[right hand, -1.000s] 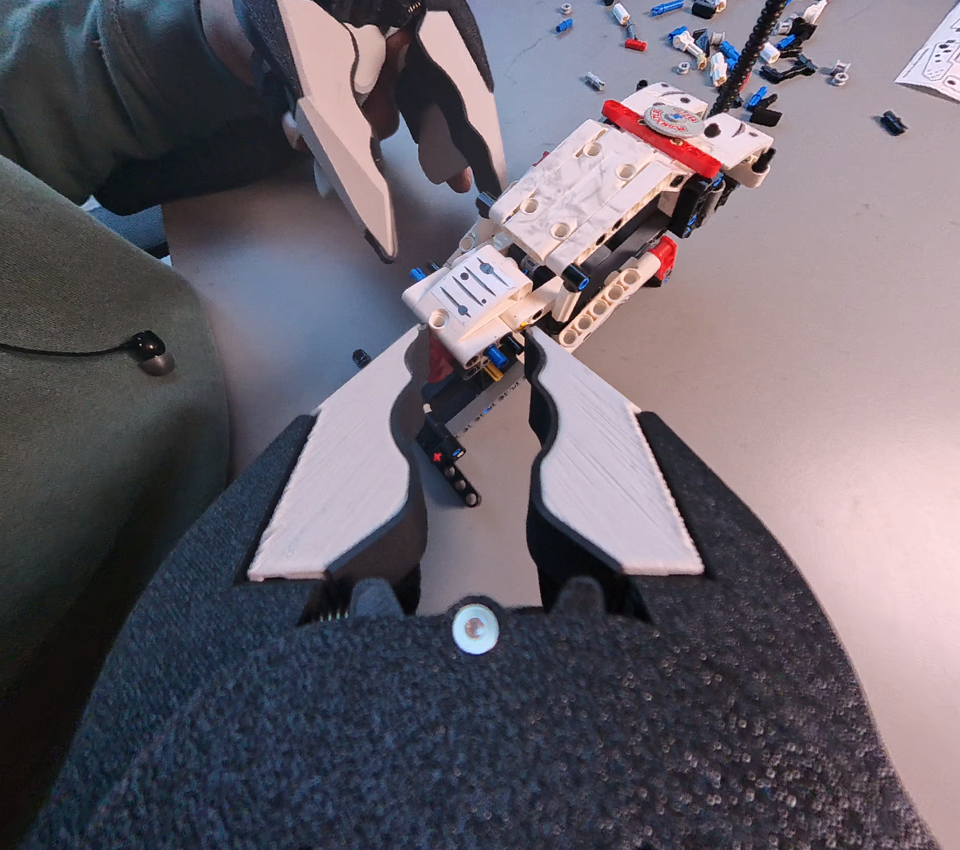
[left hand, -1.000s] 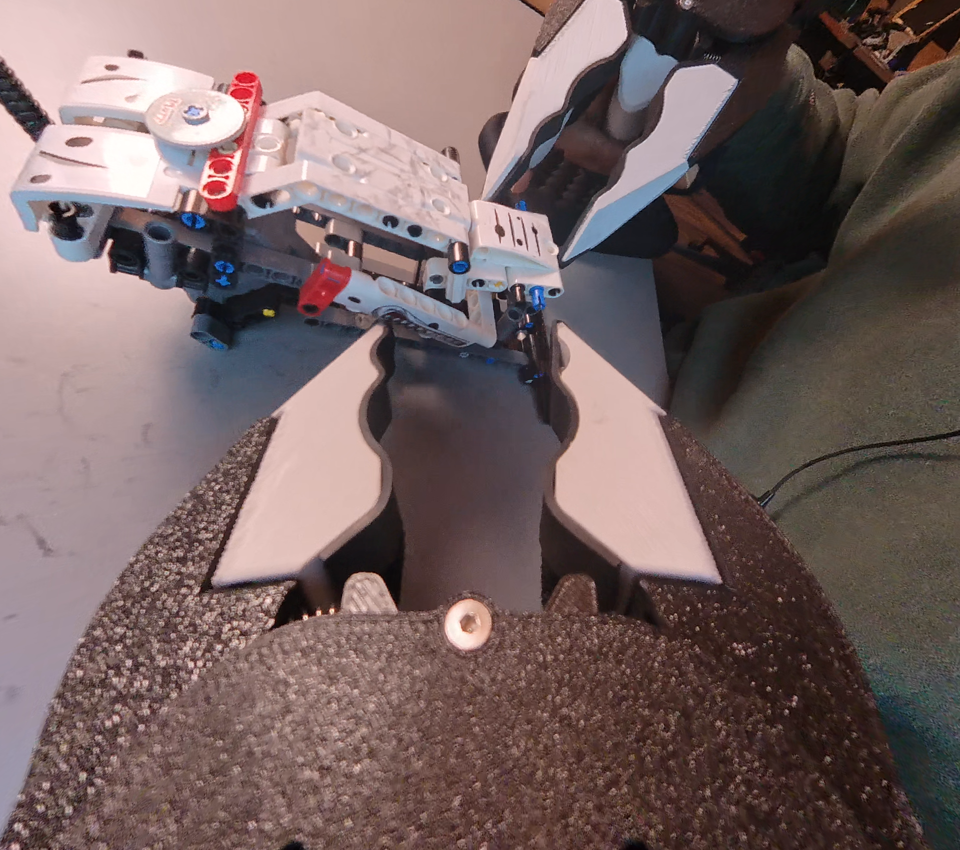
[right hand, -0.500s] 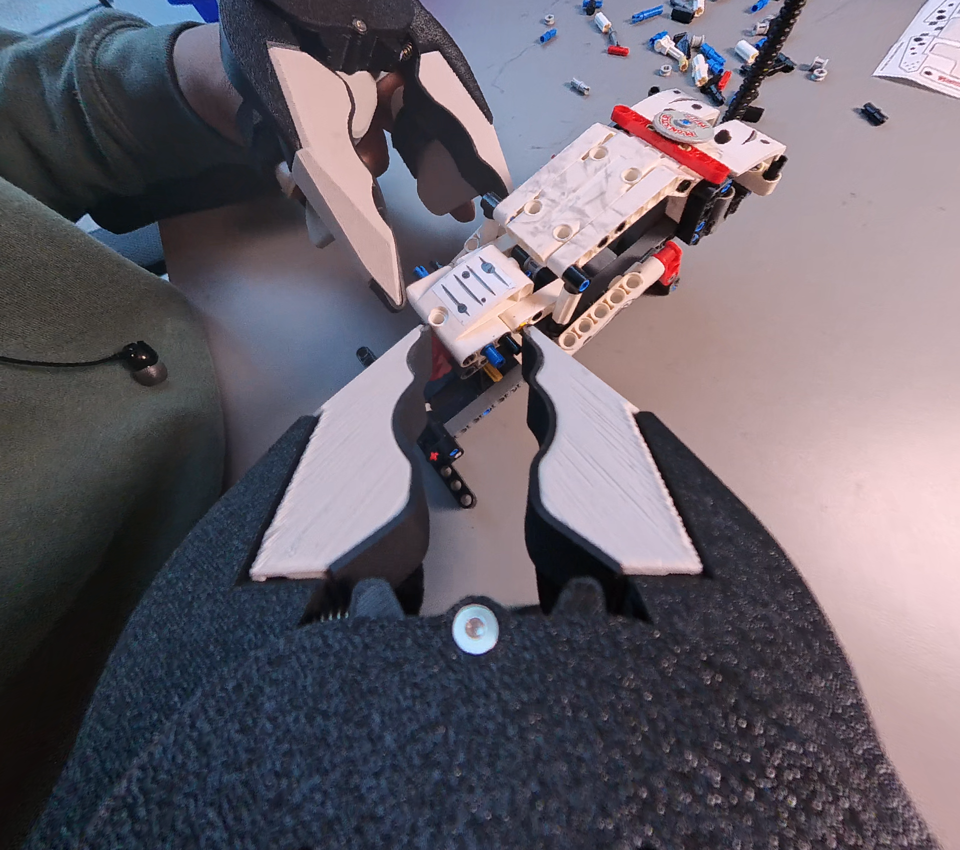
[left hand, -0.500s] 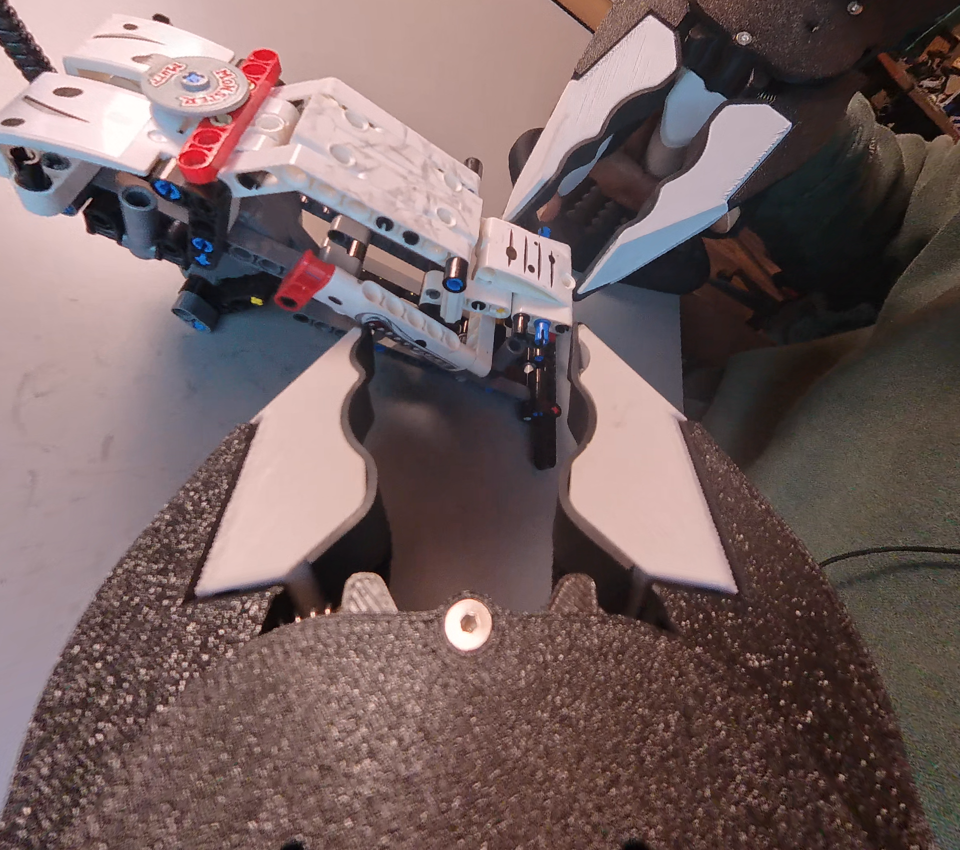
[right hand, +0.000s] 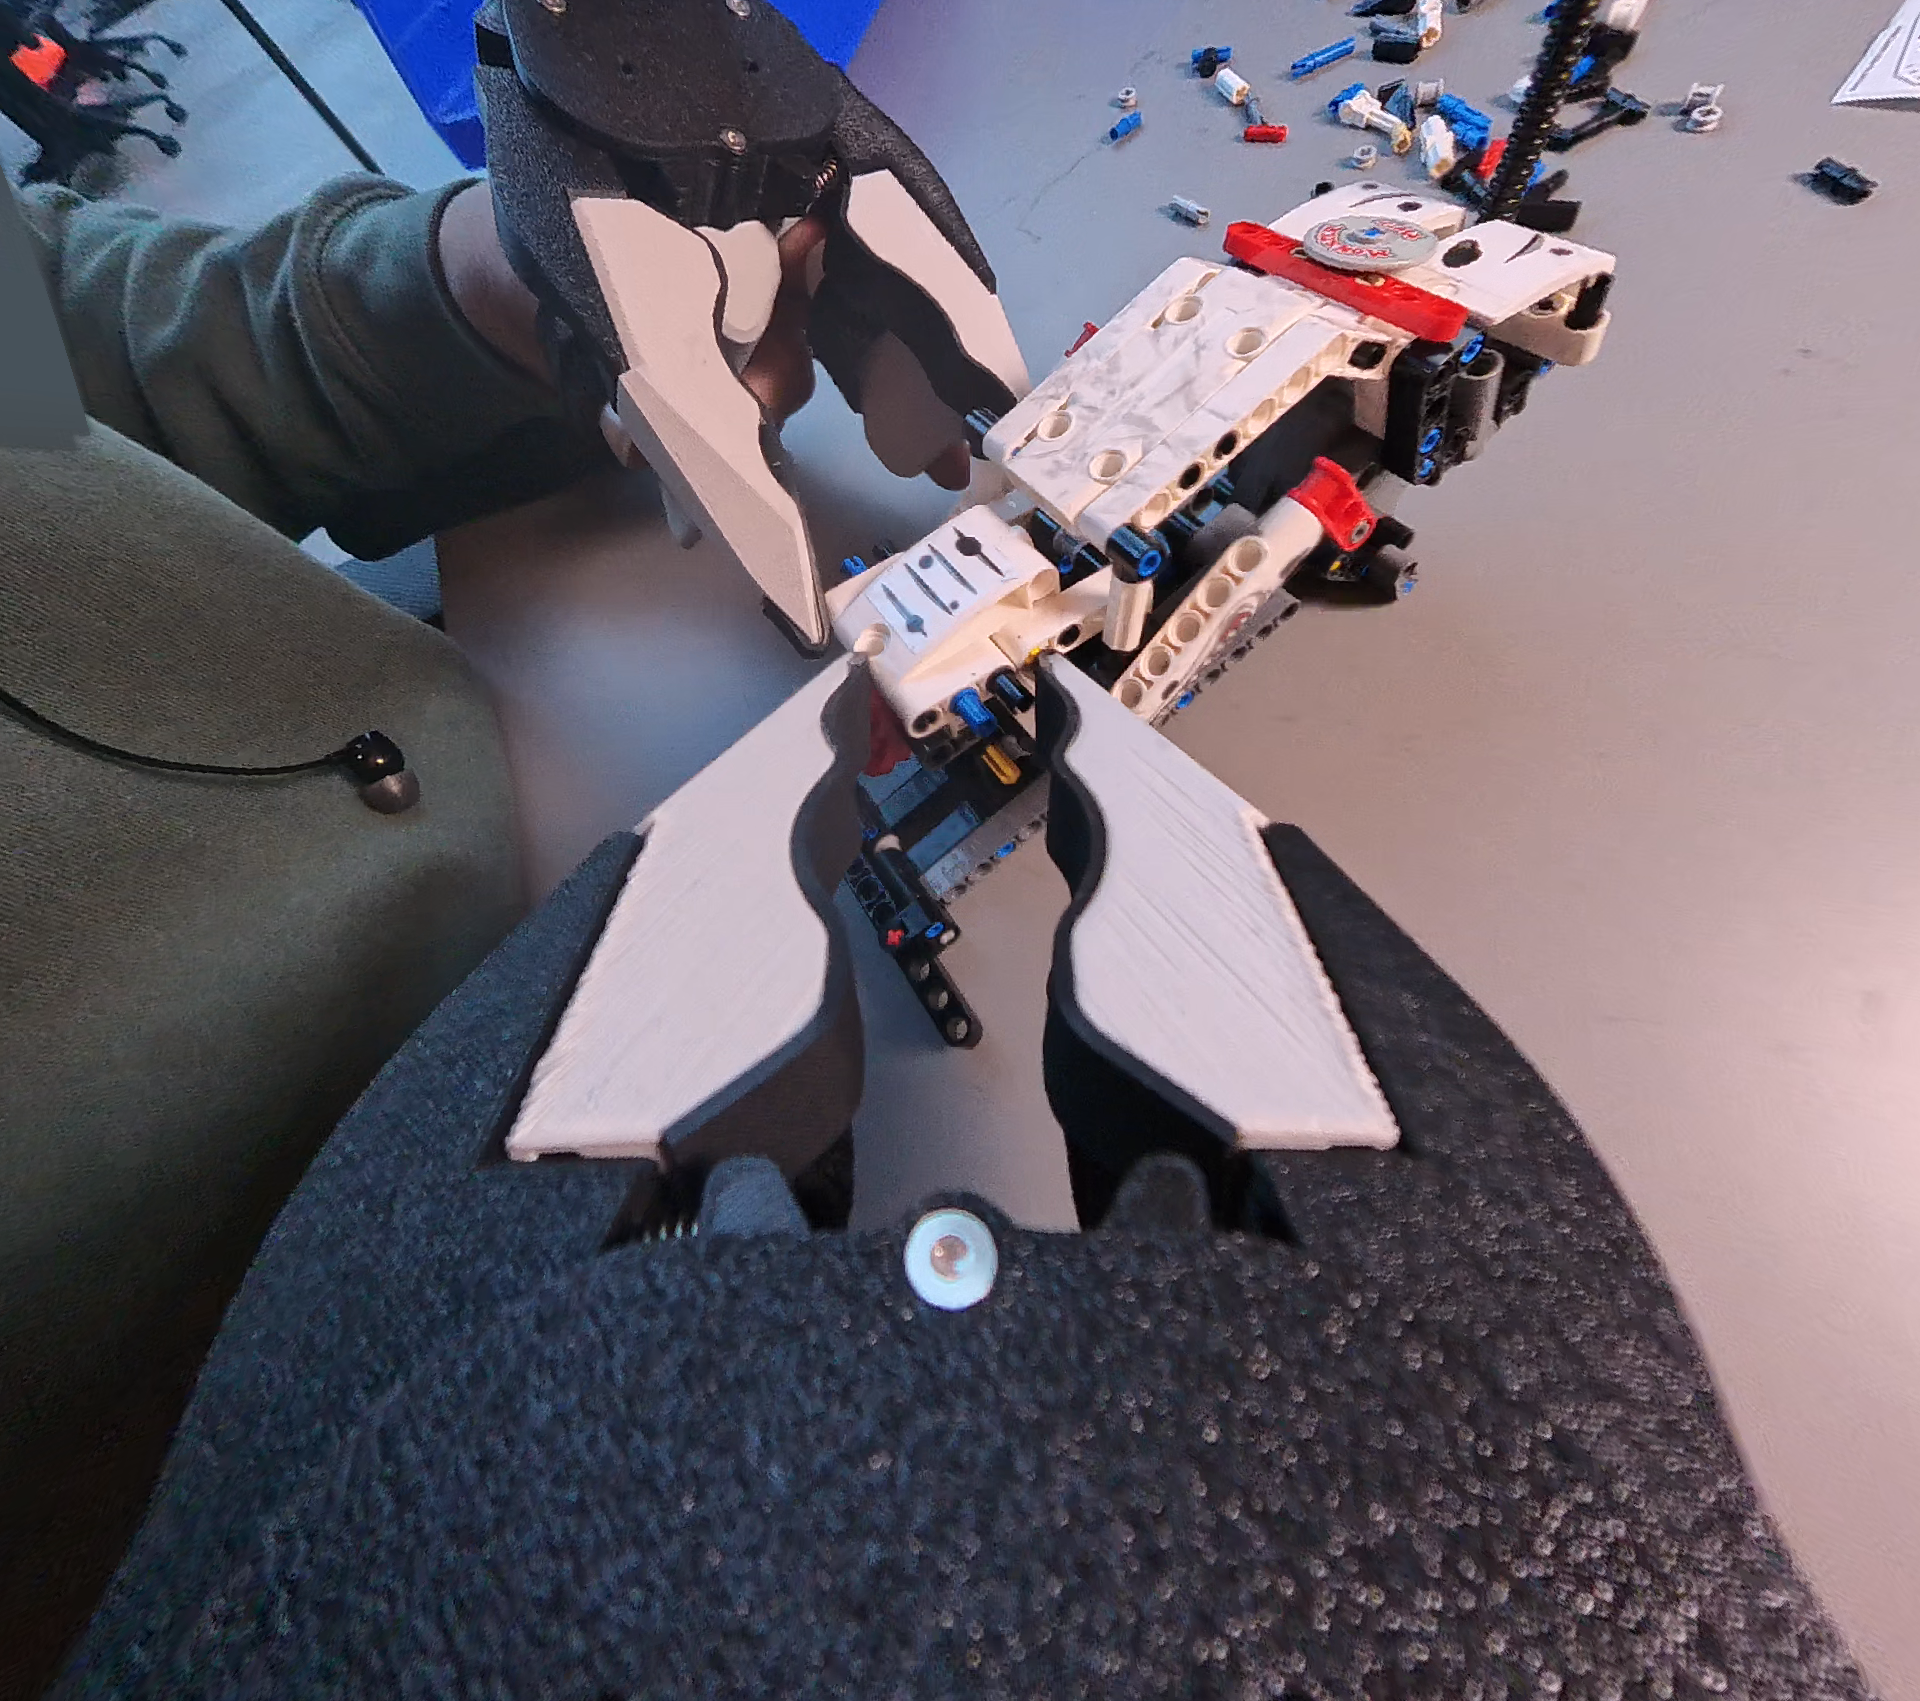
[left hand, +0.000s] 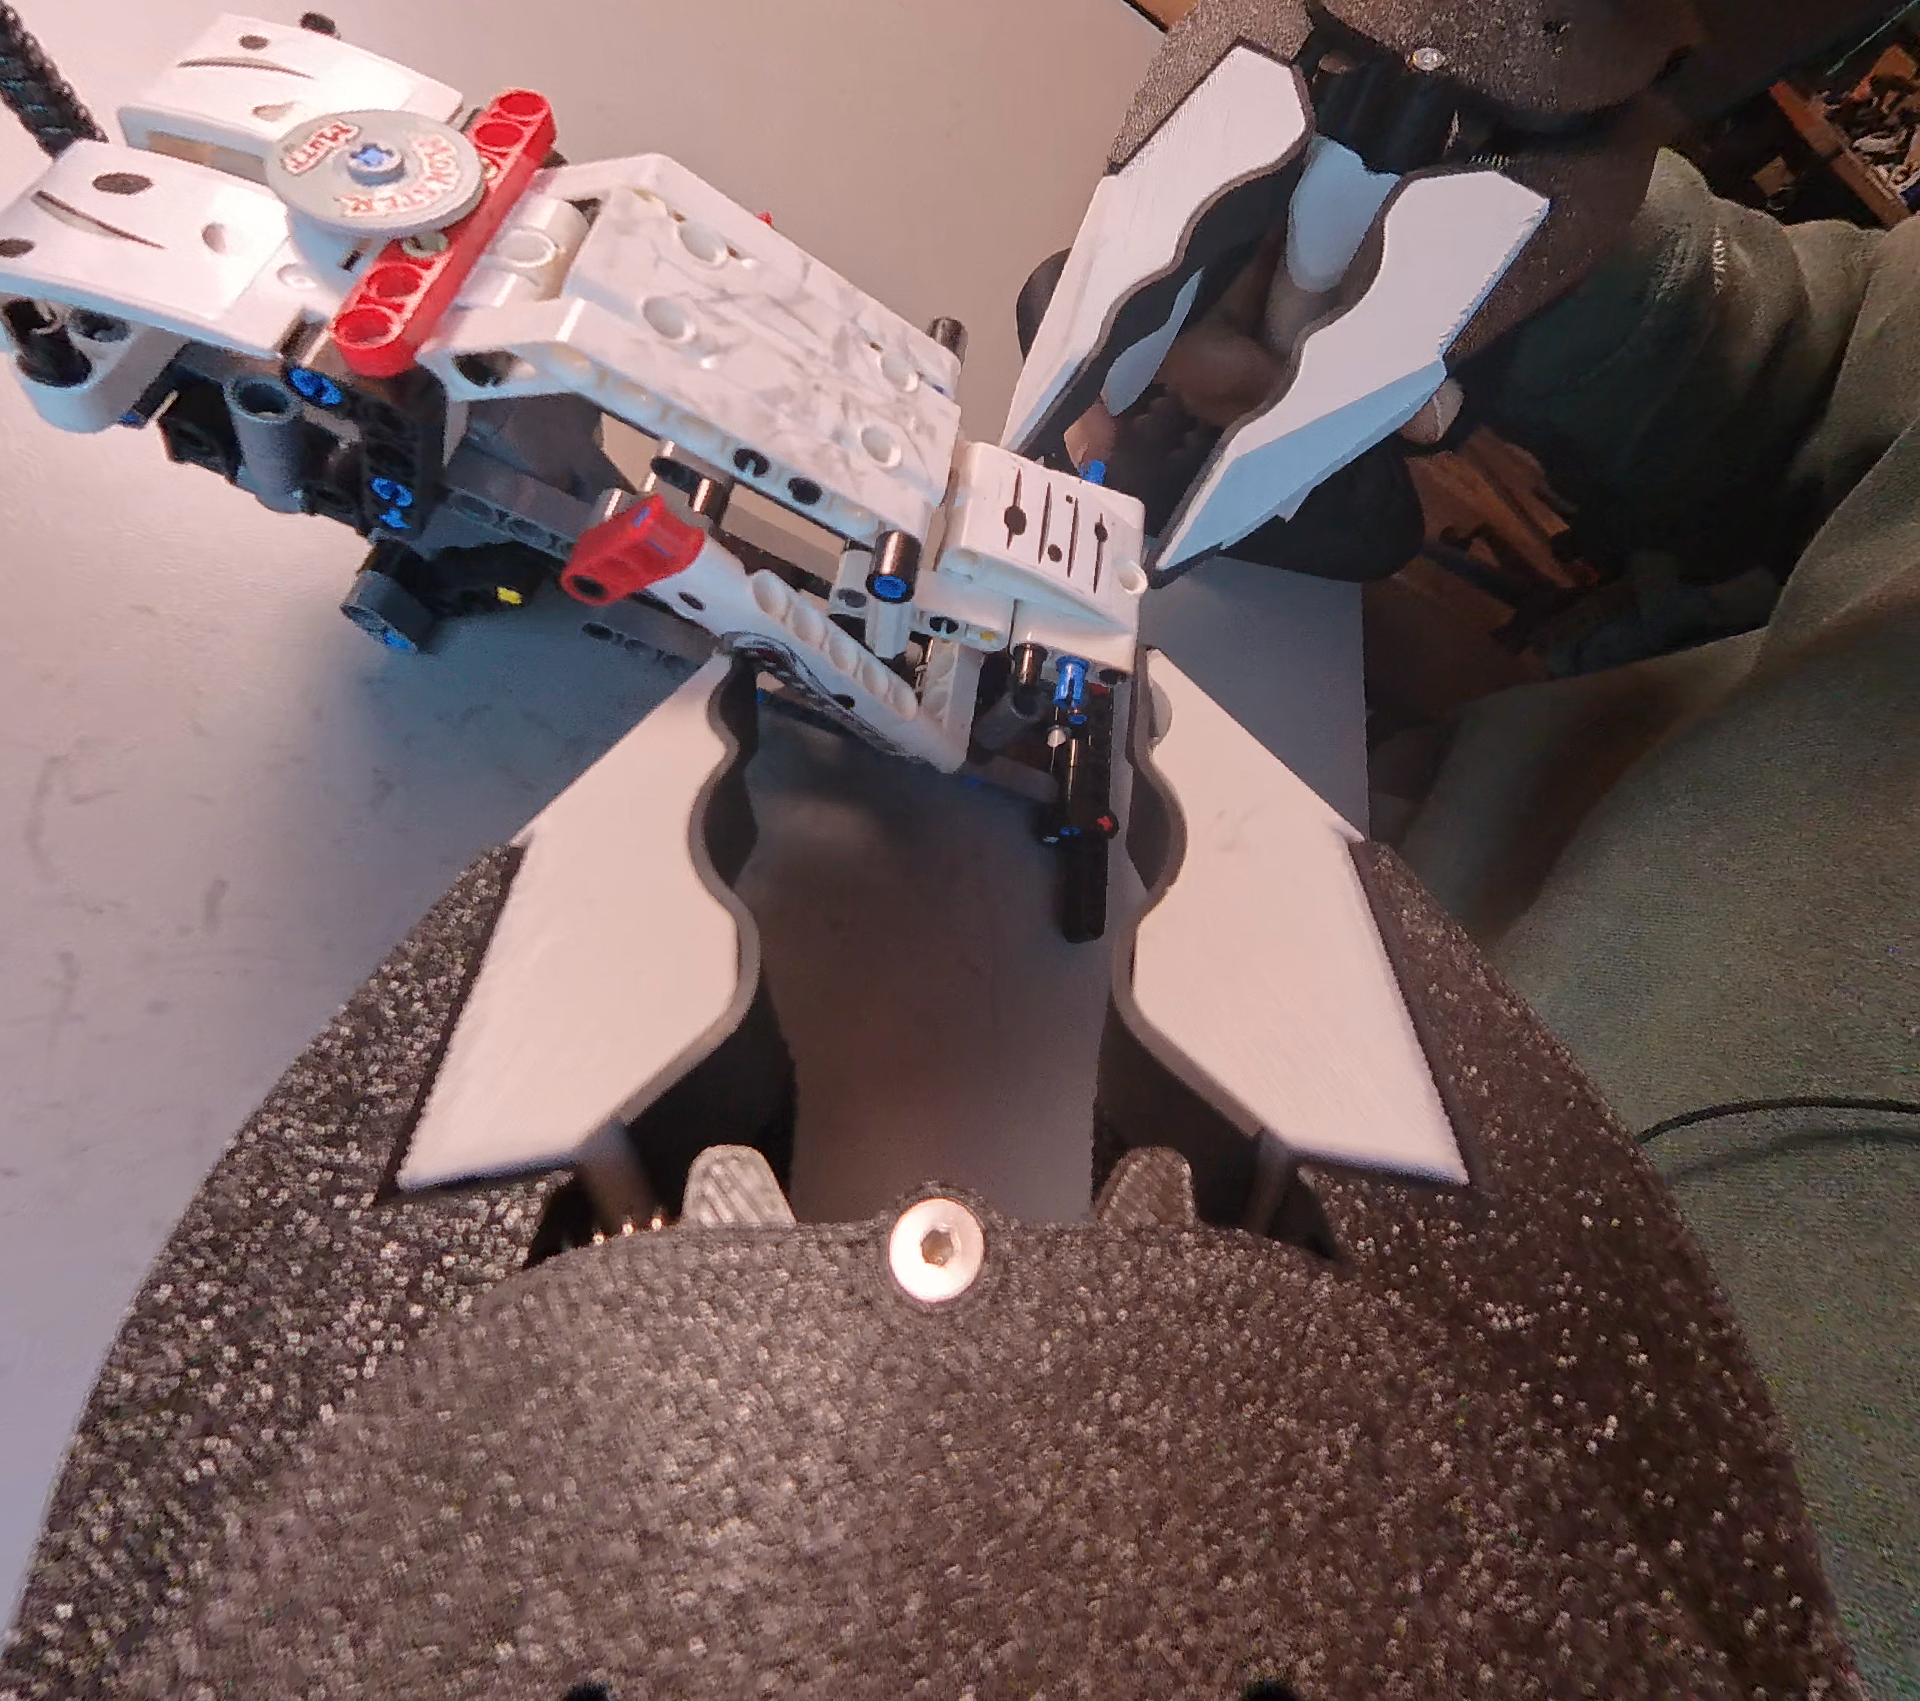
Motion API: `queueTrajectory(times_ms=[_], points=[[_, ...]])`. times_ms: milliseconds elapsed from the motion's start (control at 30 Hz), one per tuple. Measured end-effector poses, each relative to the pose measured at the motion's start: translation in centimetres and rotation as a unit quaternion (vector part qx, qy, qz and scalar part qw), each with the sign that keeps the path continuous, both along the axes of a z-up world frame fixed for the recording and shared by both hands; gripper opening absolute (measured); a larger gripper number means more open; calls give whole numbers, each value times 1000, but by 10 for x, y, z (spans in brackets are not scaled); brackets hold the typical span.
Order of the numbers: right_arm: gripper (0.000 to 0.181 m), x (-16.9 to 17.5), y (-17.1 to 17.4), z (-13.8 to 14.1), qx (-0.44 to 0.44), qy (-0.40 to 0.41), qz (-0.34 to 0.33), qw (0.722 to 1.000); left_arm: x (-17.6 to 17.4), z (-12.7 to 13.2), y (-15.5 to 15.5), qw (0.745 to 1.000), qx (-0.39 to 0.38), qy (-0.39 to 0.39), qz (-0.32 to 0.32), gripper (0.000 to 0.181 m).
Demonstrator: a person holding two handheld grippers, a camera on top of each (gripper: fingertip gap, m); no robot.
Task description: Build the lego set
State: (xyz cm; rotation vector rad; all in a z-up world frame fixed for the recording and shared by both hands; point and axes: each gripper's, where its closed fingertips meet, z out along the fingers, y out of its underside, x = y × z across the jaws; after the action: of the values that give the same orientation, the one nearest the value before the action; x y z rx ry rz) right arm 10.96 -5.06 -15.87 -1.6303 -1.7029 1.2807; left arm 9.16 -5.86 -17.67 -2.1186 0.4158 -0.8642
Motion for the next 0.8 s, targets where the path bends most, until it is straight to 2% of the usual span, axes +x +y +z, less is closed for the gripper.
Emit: queueTrajectory(times_ms=[200,333,633,733,800], points=[[28,-1,1,1,-14,7,9,1000,0,1,1,1000,5,7,2,68],[29,-1,1,-1,14,1,16,1000,0,1,3,1000,9,16,5,66],[29,-1,4,0,2,2,2,1000,-5,4,3,1000,12,-10,11,69],[19,-1,4,5,17,10,-1,1000,-9,8,1,1000,21,-19,12,65],[19,0,4,8,28,13,2,1000,-12,13,2,999,28,-28,18,62]])
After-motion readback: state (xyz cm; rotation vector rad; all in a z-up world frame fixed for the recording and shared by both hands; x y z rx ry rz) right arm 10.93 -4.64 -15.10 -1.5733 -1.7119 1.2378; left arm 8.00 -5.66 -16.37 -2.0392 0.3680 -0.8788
